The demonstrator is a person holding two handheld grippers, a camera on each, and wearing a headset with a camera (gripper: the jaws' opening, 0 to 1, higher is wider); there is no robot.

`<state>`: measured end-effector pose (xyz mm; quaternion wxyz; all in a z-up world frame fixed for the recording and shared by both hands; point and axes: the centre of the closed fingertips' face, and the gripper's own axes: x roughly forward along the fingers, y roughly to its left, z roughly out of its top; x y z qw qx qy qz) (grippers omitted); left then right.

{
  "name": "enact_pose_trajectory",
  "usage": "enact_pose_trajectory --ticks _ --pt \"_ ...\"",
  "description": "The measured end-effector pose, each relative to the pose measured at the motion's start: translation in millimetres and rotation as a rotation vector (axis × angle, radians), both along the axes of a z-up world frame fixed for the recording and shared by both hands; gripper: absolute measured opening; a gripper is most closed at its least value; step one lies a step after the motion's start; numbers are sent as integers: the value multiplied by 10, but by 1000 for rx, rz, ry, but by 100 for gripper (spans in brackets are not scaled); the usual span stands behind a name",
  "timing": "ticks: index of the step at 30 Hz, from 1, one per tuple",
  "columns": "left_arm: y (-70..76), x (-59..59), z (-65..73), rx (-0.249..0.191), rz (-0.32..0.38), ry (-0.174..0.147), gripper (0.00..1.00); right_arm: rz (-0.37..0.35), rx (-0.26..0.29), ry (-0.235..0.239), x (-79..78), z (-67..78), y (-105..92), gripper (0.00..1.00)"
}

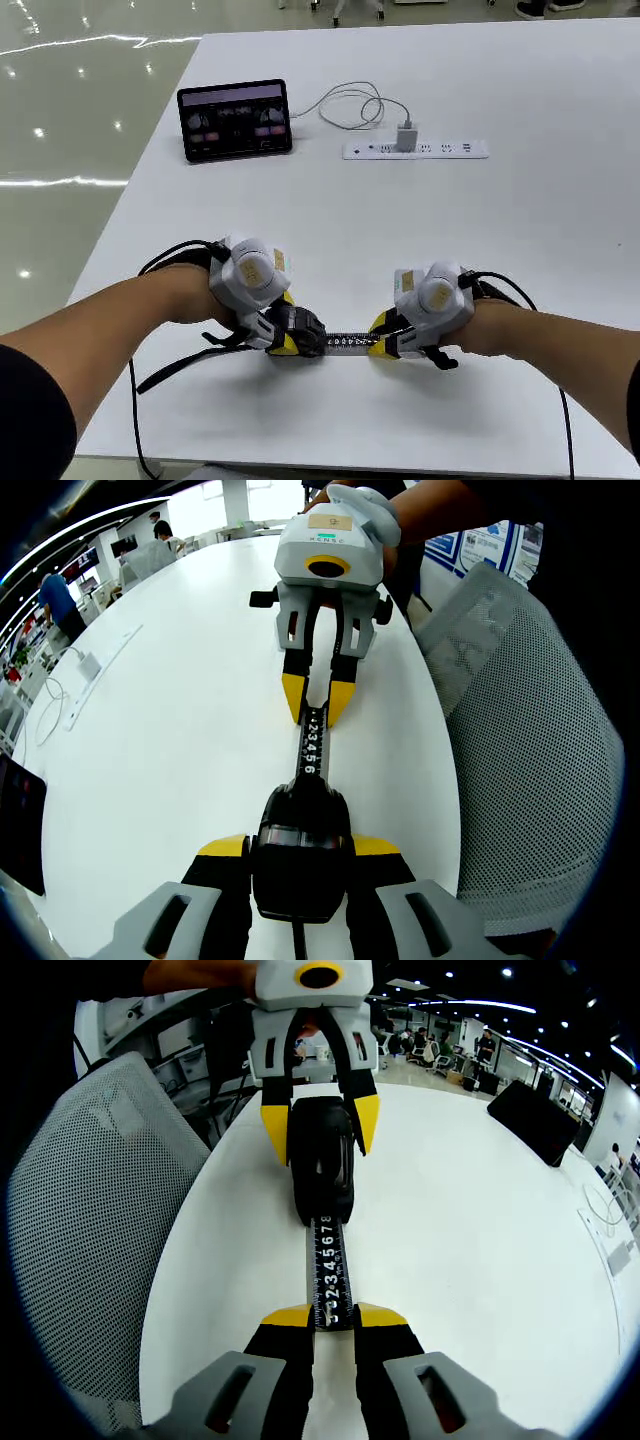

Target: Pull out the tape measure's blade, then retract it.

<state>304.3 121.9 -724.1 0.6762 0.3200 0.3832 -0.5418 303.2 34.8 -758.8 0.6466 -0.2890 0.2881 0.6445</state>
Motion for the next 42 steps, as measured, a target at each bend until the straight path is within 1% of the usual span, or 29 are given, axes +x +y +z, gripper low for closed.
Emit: enact_pose_trajectory --ticks 6,19,23,33,42 --pt "-1 1 -3 0 0 -2 32 -17 5 13 -7 3 -50 10" --pt "-7 -2 2 -10 5 -11 32 -25 14 13 -12 11 -123 10" --pt "-15 -1 -1 -10 5 -11 32 -32 20 16 1 19 -182 10" --pt "-17 -6 1 -11 7 -6 32 -21 19 10 -7 23 -225 10" --pt "-19 -13 2 -9 9 -6 32 -22 19 16 -20 25 -282 10"
